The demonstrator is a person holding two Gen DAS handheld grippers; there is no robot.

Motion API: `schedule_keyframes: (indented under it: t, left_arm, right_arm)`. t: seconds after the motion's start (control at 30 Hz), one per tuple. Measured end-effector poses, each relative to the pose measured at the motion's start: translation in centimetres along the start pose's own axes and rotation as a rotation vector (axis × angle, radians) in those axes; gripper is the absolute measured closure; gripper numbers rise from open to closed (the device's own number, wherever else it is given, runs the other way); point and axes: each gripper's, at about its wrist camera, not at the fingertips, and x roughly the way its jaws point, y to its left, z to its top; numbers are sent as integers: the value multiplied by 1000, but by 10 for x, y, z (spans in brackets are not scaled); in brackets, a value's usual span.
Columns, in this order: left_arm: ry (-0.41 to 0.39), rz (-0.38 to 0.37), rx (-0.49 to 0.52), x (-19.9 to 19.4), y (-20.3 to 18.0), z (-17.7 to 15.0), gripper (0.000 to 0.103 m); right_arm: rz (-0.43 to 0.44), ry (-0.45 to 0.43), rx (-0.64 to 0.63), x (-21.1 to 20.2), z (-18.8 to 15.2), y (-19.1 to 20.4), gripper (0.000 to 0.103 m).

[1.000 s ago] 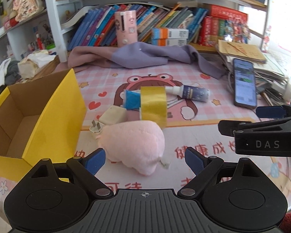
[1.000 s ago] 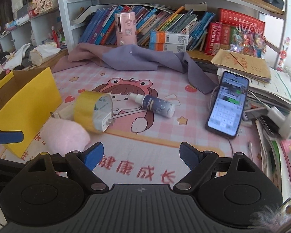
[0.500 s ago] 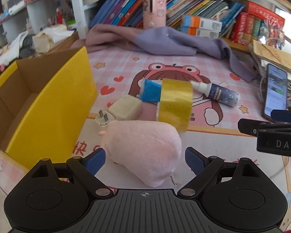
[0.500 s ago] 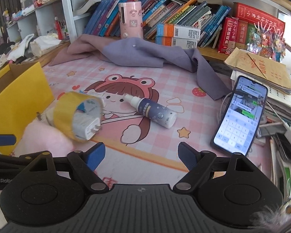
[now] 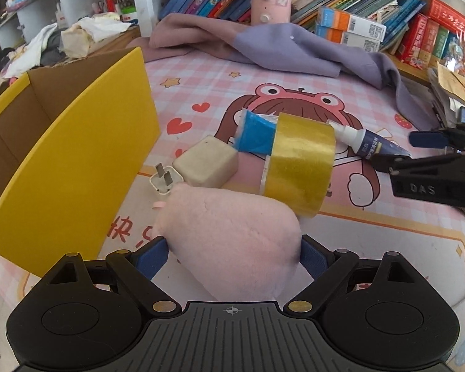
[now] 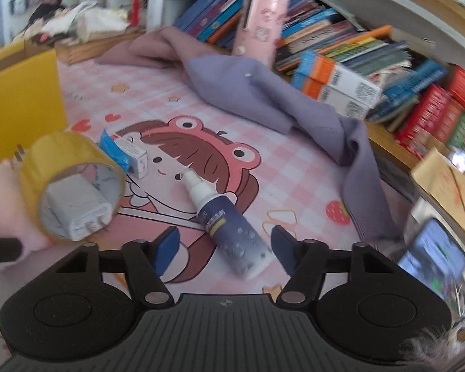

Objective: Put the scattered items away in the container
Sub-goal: 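Move the left tool toward the pink plush pig while the right tool approaches the blue spray bottle, then close the left tool on the pink pig while the right tool grasps the spray bottle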

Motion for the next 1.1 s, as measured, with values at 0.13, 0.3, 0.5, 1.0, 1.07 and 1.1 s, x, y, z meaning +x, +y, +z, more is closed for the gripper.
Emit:
schedule_keyframes:
  t: [0.13, 0.3, 0.5, 1.0, 1.07, 1.1]
  left_arm:
    - [2, 4, -11, 3, 0, 2, 11]
    - [3, 8, -18, 4, -1, 1, 11]
    - [15, 11, -14, 1, 4, -1, 11]
    - [36, 56, 28, 3, -5, 10, 7]
    - [54, 60, 22, 8, -3, 7, 7]
    - [54, 56, 17, 9, -2, 5, 7]
  right_arm:
    - [19, 26, -52, 19, 5, -7, 48]
    - [48, 76, -63, 34, 7, -14, 50]
    - [85, 100, -8, 31, 6, -15, 66]
    - [144, 146, 74, 8, 1, 12, 64]
    - [132, 155, 66, 12, 3, 12, 64]
    - [130, 158, 64, 14, 2, 12, 64]
